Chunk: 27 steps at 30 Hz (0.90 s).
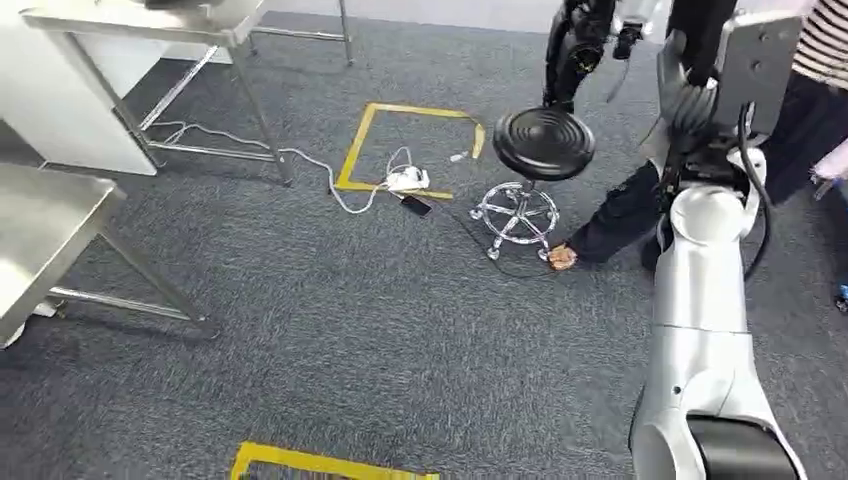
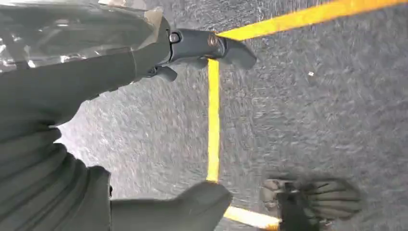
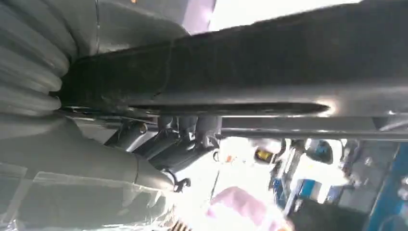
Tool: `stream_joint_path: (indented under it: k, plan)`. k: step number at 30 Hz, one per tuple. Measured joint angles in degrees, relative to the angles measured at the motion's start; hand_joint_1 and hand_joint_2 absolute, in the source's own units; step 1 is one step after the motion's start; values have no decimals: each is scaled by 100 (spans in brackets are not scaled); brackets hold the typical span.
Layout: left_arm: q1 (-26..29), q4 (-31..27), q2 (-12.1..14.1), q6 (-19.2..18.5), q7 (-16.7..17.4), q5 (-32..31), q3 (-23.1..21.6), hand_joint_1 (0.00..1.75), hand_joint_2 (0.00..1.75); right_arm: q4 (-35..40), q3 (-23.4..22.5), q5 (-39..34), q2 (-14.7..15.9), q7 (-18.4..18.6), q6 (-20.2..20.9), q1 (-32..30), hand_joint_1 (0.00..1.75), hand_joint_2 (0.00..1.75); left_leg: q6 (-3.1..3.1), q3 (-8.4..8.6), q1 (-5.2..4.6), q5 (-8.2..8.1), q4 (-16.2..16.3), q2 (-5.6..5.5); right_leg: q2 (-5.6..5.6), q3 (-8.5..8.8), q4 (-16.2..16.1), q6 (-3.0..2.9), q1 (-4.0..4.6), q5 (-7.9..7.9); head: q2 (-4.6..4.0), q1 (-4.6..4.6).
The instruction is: Take the parts from the cabinet and place them on the table.
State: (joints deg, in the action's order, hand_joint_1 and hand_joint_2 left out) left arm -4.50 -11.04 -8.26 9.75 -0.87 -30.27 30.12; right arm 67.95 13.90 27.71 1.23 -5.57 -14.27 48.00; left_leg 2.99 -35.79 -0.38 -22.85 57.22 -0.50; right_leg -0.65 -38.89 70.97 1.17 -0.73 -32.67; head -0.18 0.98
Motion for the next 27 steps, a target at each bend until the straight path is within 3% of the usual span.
stream_joint_path:
  k: [1, 2, 3, 5, 6, 7, 8, 10, 11, 12, 13, 14, 16, 17, 18, 19, 20, 21, 22, 23, 26, 27]
  plan:
    - [1, 0, -11, -2, -13, 2, 4, 0, 175, -13, 0, 0, 22, 2, 4, -13, 175, 175, 0, 0, -1, 0, 3, -91, 35, -224, 402, 8, 2, -111, 2, -7]
    - [6, 0, -13, -9, -18, 0, 9, 0, 175, -26, 0, -2, 33, 2, 9, -21, 175, 175, -1, 0, -1, -1, 9, -176, 45, -336, 561, 39, -2, -109, 2, -13]
    - [20, 2, -22, -11, -18, -20, 9, 0, 175, -31, 0, 0, 35, 2, 24, -21, 175, 175, -4, 3, 2, -3, 13, -259, 46, -304, 408, 95, -7, 23, 2, -7]
    - [26, 2, -28, -15, -15, -61, 9, 0, 175, -28, 0, 7, 50, 2, 46, -2, 175, 175, -39, 5, 35, -25, 59, -416, 98, 80, -522, 234, -61, 483, 2, -7]
    - [25, 2, -26, -15, -15, -77, 9, 0, 175, -31, 2, 7, 66, 2, 48, -1, 175, 175, -81, -5, 51, -54, 104, -489, 252, 306, -1021, 296, -109, 690, 2, -15]
    - [24, 0, -17, -15, -15, -77, 9, 0, 175, -35, 4, 7, 89, -2, 50, -5, 175, 175, -128, -41, 26, -82, 150, -551, 391, 361, -1126, 263, -94, 629, 2, -26]
    - [26, 0, -17, -15, -13, -79, 7, 0, 175, -35, 9, 7, 92, -2, 59, -5, 175, 175, -146, -75, 35, -83, 167, -611, 317, 403, -1156, 185, -96, 659, 2, -31]
    - [72, 2, -20, -15, -4, -83, 9, 0, 175, -42, 9, 7, 83, 7, 59, -14, 175, 175, -201, -101, 53, -46, 132, -679, 238, 395, -1147, 120, -45, 666, 2, -28]
    - [82, 2, -17, -15, -4, -83, 7, 0, 175, -42, 13, 11, 70, 4, 59, -4, 175, 175, -212, -114, 56, -51, 141, -713, 186, 398, -1167, 87, -75, 683, 2, -17]
    - [84, 4, -11, -13, -4, -83, 7, 0, 175, -42, 13, 11, 68, 2, 59, 21, 175, 175, -234, -134, 48, -100, 197, -518, 143, 415, -1178, 47, -93, 695, 0, -26]
    - [76, 4, -17, -13, -4, -83, 7, 0, 175, -42, 13, 11, 63, 2, 59, 22, 175, 175, -268, -218, 20, -227, 380, -230, 108, 423, -1180, 18, -90, 682, 2, 20]
    - [60, 4, -17, -13, -4, -83, 7, 0, 175, -42, 11, 11, 68, 0, 59, 26, 175, 175, -300, -420, 37, -444, 787, -66, 59, 423, -1180, -35, -67, 672, 2, 33]
    - [56, 4, -24, -18, -4, -85, 4, 0, 175, -44, 9, 11, 74, 0, 59, 17, 175, 175, -316, -877, 64, -805, 1691, 31, -50, 422, -1179, -60, -38, 656, 0, 35]
    - [60, 4, -28, -20, -4, -85, 4, 0, 175, -44, 11, 11, 74, 0, 59, 2, 175, 175, -316, -996, 64, -837, 1908, 33, -97, 423, -1178, -64, -30, 652, 2, 39]
    - [60, 4, -28, -20, -4, -85, 7, 0, 175, -44, 11, 11, 74, 0, 59, -11, 175, 175, -303, -986, 63, -749, 1858, 33, -151, 427, -1178, -66, -22, 648, 2, 37]
    - [58, 4, -26, -20, -4, -87, 7, 0, 175, -44, 11, 11, 74, 0, 59, -15, 175, 175, -275, -846, 60, -554, 1555, 36, -200, 431, -1178, -77, -12, 640, 2, 39]
    - [56, 4, -24, -20, -4, -90, 7, 0, 175, -44, 11, 11, 72, 0, 59, -12, 175, 175, -231, -598, 45, -324, 1087, 66, -252, 446, -1179, -84, 1, 633, 2, 37]
    - [56, 2, -22, -17, -4, -92, 7, 0, 175, -42, 11, 11, 74, 0, 59, -3, 175, 175, -167, -272, 14, -91, 515, 204, -307, 471, -1180, -95, 10, 620, 2, 37]
    - [47, 2, -15, -15, -4, -94, 7, 0, 175, -44, 9, 11, 74, 0, 63, 1, 175, 175, -116, -102, -59, -124, 195, 470, -356, 486, -1182, -98, 23, 610, 2, 29]
    - [37, 2, -17, -11, -7, -96, 4, 0, 175, -44, 9, 15, 90, 0, 68, 18, 175, 175, -102, -107, -84, -110, 179, 416, -399, 480, -1188, -64, 74, 591, 2, 28]
    - [38, 2, -17, -4, -13, -103, 6, 0, 175, -59, 15, 39, 74, 7, 92, 17, 175, 175, -44, -128, -110, -105, 163, 236, -562, 524, -1220, -23, 59, 577, 2, 35]
    - [42, 2, -26, -4, -13, -105, 7, 0, 175, -57, 15, 61, 57, 11, 92, 32, 175, 175, 13, -28, -18, -31, 46, 162, -511, 472, -1176, 26, 94, 526, 2, 22]
